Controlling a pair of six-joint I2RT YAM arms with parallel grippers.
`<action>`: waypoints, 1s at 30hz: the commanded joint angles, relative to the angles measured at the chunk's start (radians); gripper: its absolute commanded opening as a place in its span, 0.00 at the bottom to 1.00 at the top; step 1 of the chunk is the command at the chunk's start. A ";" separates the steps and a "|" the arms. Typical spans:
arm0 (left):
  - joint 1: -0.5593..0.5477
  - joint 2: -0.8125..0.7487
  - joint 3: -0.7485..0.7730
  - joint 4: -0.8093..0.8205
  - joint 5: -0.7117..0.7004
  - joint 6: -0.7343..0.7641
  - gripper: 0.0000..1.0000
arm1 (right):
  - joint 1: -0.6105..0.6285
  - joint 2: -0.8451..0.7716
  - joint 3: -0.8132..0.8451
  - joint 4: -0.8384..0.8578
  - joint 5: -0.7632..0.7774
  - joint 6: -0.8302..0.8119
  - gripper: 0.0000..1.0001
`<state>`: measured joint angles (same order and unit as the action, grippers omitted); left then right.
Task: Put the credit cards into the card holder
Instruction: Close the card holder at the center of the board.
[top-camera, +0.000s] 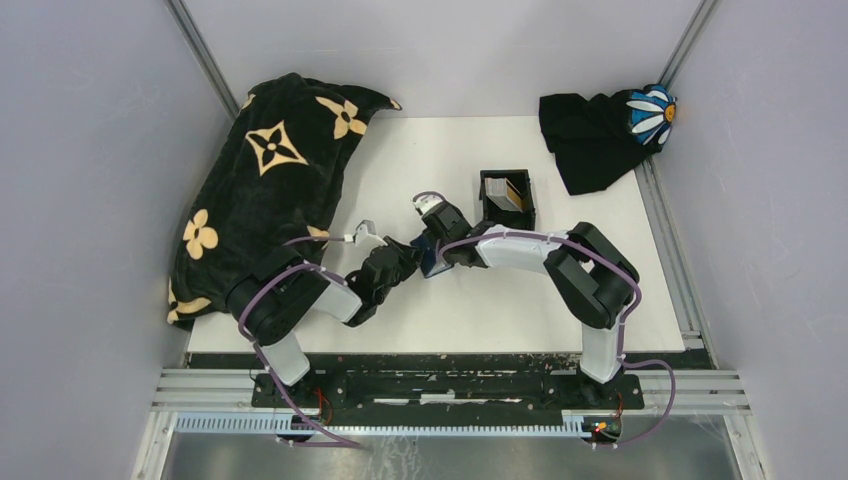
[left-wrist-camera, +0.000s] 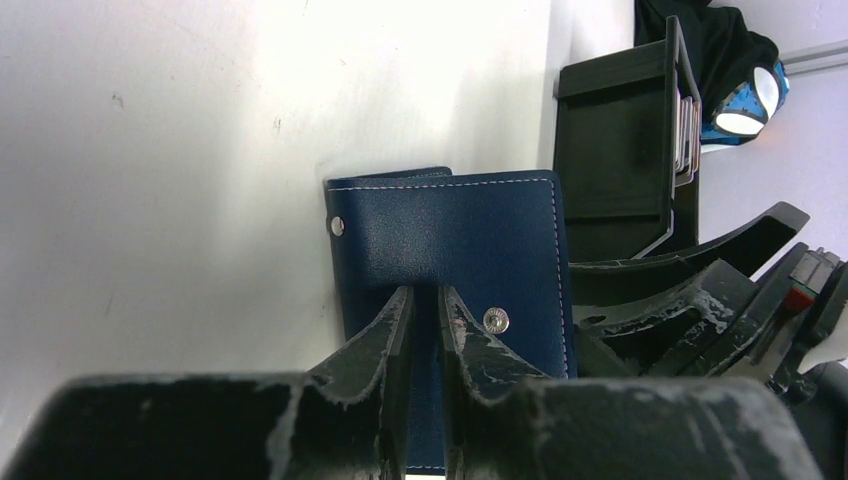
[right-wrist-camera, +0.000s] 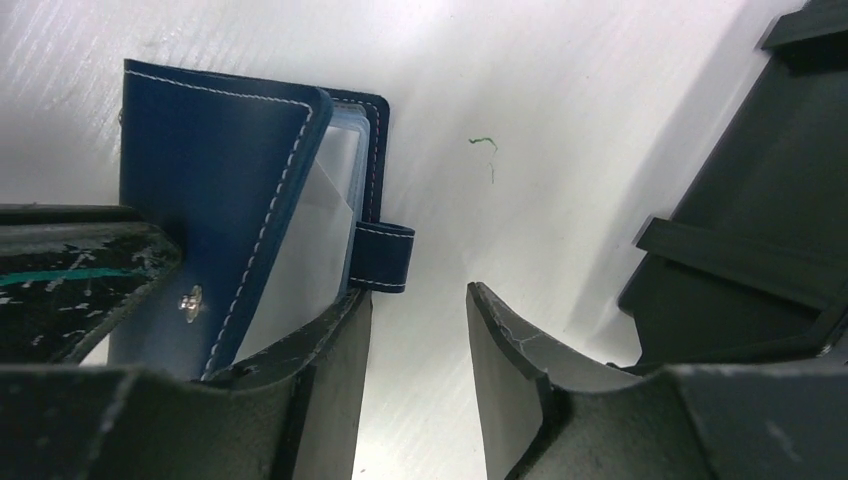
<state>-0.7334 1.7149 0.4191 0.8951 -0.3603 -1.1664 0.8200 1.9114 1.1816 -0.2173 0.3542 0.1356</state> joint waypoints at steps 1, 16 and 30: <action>-0.004 0.028 0.043 -0.033 0.007 0.070 0.22 | 0.002 -0.018 -0.036 0.130 -0.011 -0.040 0.46; 0.020 0.037 0.093 -0.199 -0.015 0.084 0.23 | 0.002 0.029 -0.067 0.295 -0.151 -0.105 0.10; 0.101 0.073 0.206 -0.508 -0.051 0.095 0.25 | 0.022 -0.109 -0.196 0.376 -0.188 0.024 0.01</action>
<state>-0.6575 1.7386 0.6086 0.5762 -0.3740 -1.1358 0.8204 1.8709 1.0107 0.1207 0.2005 0.1089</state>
